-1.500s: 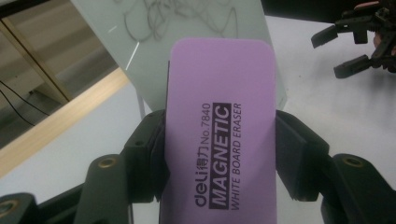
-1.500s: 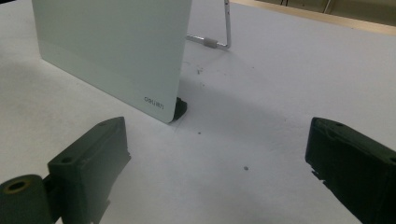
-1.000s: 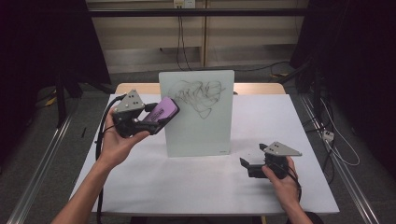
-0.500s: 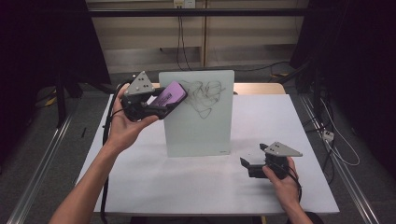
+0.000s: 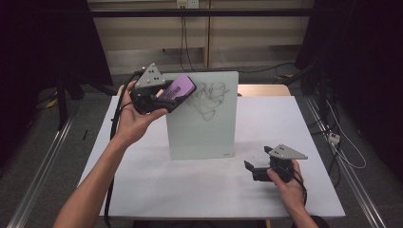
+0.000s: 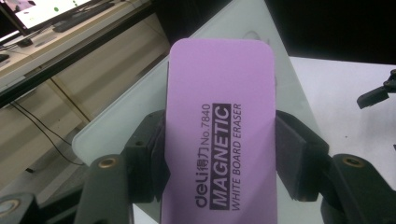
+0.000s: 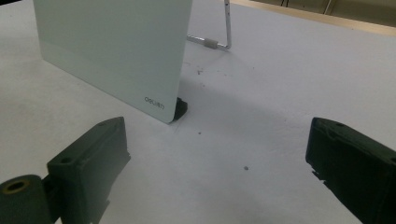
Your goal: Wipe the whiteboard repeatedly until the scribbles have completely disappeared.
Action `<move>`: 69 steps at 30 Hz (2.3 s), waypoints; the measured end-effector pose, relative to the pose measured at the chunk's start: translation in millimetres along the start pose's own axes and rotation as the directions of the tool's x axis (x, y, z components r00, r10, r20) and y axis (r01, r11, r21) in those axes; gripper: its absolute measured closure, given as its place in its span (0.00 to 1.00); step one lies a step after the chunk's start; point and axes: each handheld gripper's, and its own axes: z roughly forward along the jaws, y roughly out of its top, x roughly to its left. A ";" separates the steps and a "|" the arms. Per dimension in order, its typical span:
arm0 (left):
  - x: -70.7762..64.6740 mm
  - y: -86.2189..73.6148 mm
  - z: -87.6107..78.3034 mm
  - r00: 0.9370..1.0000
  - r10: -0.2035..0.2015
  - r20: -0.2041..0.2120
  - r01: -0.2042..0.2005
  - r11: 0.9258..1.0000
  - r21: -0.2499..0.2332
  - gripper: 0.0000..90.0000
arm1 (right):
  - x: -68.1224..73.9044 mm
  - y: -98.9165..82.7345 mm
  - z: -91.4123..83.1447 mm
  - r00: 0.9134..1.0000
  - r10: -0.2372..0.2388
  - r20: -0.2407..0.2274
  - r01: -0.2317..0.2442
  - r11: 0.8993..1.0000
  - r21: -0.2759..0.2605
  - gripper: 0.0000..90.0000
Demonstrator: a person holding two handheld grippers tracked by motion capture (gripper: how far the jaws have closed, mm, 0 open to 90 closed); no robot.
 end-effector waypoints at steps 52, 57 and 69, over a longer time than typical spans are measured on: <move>-22.4 -29.3 25.8 0.995 0.092 0.031 -0.094 0.991 0.100 0.46 | 1.6 -0.1 0.8 1.000 -0.009 -0.011 0.009 1.000 0.003 0.06; -9.5 -17.5 17.6 0.997 0.074 0.004 -0.074 0.994 0.077 0.46 | 1.6 -0.1 1.0 1.000 -0.011 -0.012 0.011 1.000 0.003 0.06; 10.1 -4.5 3.3 0.998 0.048 -0.047 -0.047 0.999 0.028 0.46 | 1.1 -0.2 0.9 1.000 -0.010 -0.013 0.010 1.000 0.002 0.06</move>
